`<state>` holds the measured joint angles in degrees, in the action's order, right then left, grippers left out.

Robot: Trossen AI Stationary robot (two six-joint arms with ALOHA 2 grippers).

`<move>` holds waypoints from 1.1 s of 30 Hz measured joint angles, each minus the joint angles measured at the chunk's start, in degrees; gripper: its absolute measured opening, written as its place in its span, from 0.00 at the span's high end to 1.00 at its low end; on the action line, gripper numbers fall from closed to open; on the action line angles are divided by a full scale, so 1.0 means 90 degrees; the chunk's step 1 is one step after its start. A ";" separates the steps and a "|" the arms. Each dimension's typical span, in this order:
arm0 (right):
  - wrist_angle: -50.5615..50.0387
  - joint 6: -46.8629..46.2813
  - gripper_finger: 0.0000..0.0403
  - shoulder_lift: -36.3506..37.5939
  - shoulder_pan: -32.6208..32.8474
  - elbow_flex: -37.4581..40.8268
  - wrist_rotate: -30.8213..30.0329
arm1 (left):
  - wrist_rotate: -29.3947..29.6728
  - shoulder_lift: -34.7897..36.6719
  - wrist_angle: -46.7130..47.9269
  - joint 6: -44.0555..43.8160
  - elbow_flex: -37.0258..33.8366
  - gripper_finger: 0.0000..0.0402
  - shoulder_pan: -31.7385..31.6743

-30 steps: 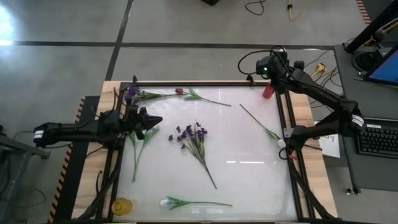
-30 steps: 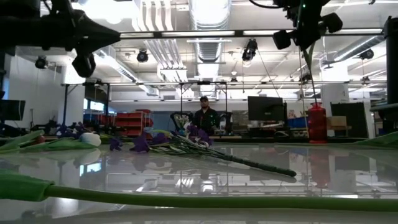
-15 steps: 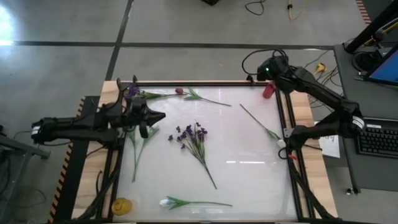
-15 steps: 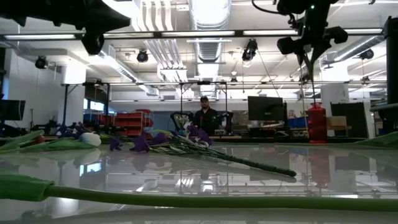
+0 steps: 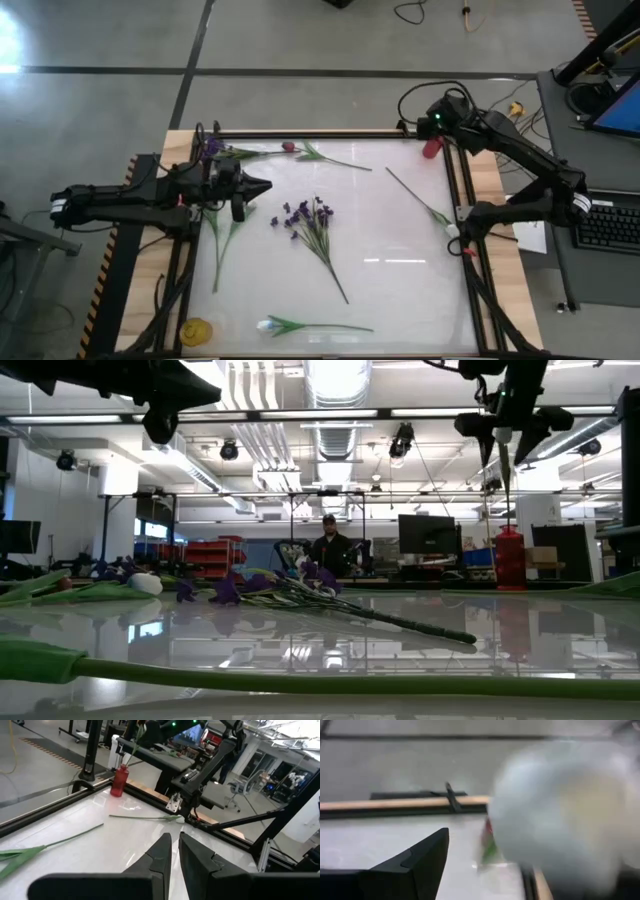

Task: Sort flowers into vase by color
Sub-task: Put the top right white tulip into the red flower vase

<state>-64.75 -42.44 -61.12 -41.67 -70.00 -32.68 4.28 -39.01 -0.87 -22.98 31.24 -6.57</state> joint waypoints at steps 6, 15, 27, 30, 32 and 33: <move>-0.0546 -0.0152 0.30 0.0044 0.0000 0.0000 0.0322 | -0.0093 0.0001 0.0013 0.0000 0.0002 0.94 0.0000; -0.1399 -0.0031 0.31 0.0205 0.0034 -0.0484 0.1480 | -0.0258 0.0003 0.0024 -0.0012 0.0002 0.94 -0.0002; -0.1391 -0.0284 0.35 0.0491 0.2347 -0.0451 0.1884 | -0.0261 0.0009 0.0004 0.0261 0.0002 0.94 -0.0002; -0.1408 -0.0437 0.38 0.0276 0.3015 -0.0309 0.2385 | -0.0261 0.0000 0.0003 0.0324 0.0002 0.94 -0.0002; -0.1469 -0.0741 0.39 0.0086 0.3371 -0.0125 0.2702 | -0.0261 -0.0007 0.0001 0.0335 0.0002 0.94 -0.0002; -0.1493 -0.0884 0.40 -0.0021 0.3510 -0.0007 0.2792 | -0.0261 -0.0008 0.0001 0.0335 0.0002 0.94 -0.0002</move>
<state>-78.19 -50.40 -61.31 -10.08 -70.06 -7.55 1.93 -39.08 -0.86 -19.97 31.27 -6.59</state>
